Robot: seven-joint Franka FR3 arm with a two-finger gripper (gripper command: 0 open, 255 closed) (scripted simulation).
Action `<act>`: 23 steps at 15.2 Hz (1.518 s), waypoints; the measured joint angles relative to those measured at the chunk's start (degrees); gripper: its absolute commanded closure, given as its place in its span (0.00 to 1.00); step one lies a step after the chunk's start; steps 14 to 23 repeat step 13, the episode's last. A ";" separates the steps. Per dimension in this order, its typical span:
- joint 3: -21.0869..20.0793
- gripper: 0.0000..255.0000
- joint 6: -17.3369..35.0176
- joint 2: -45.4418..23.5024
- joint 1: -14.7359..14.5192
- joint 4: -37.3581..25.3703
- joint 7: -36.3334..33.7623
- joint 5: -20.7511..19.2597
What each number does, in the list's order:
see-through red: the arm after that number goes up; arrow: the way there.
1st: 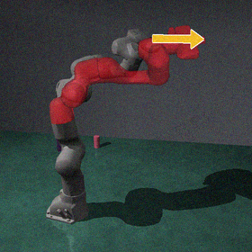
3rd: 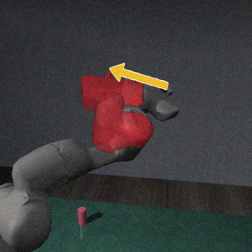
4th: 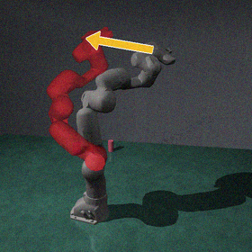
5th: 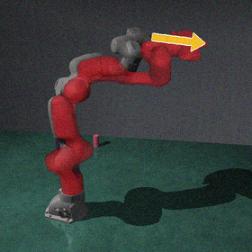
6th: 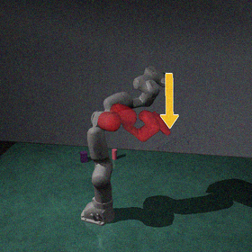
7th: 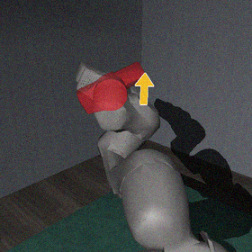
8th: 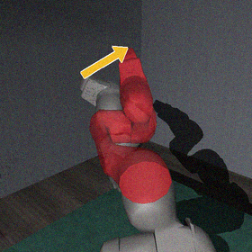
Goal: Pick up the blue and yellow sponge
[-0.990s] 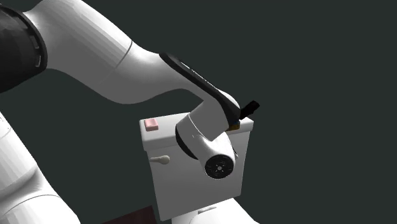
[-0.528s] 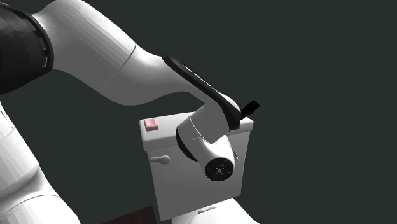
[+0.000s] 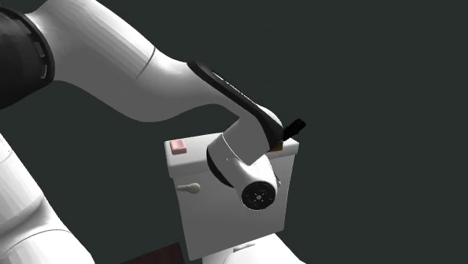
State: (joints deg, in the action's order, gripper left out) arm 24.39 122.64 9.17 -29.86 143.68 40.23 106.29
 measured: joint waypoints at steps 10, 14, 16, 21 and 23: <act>-1.51 1.00 4.43 5.77 -0.06 -1.79 -7.54 -4.49; -1.89 1.00 5.41 7.37 0.05 -2.02 -9.51 -5.82; -1.89 1.00 5.41 7.37 0.05 -2.02 -9.51 -5.82; -1.89 1.00 5.41 7.37 0.05 -2.02 -9.51 -5.82; -1.89 1.00 5.41 7.37 0.05 -2.02 -9.51 -5.82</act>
